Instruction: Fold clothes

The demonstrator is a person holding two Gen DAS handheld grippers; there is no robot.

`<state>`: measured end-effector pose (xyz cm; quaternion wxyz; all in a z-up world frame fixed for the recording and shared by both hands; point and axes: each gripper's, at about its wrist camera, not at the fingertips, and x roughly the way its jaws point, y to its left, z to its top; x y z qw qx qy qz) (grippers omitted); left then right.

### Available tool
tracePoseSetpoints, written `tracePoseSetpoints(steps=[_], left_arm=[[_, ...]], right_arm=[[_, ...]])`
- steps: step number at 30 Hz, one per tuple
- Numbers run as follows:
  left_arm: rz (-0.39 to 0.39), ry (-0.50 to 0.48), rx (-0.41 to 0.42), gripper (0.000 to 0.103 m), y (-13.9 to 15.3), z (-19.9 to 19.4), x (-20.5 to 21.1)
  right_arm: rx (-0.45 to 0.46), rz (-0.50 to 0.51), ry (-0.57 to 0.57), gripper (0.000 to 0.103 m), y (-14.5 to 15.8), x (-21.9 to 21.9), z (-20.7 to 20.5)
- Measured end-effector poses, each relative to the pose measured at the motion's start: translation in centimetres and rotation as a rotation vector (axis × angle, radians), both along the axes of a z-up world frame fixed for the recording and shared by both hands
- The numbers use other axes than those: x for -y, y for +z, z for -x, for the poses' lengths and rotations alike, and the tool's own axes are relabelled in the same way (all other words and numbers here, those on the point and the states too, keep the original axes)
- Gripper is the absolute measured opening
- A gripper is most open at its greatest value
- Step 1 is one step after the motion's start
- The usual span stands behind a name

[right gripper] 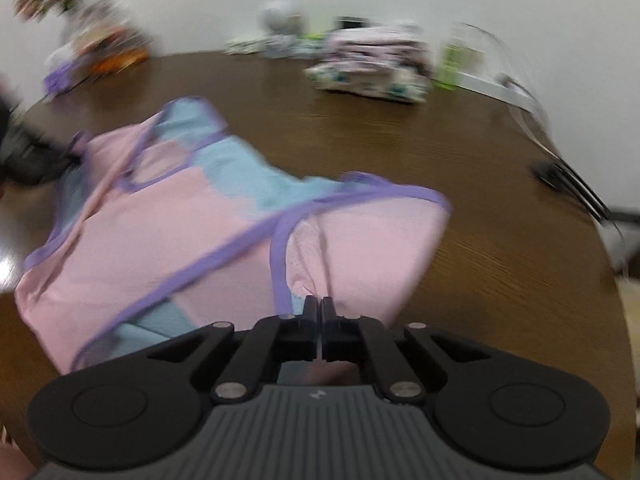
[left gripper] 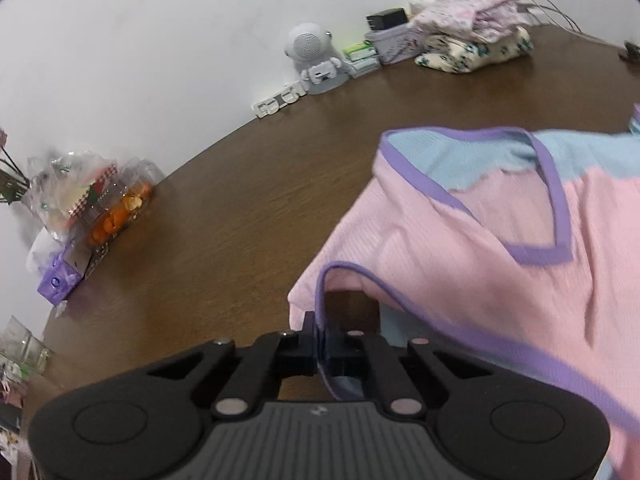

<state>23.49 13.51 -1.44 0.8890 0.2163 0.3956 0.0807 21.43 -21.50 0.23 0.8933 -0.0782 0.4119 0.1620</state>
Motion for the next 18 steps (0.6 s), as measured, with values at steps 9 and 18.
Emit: tracePoseSetpoints(steps=[9, 18], left_arm=[[0.007, -0.078, -0.018, 0.006, 0.3, 5.5, 1.7], [0.076, -0.159, 0.095, 0.028, 4.7, 5.3, 4.0]], right_arm=[[-0.059, -0.122, -0.326, 0.027, -0.1, 11.3, 2.5], [0.064, -0.089, -0.21, 0.049, 0.6, 8.2, -0.3]])
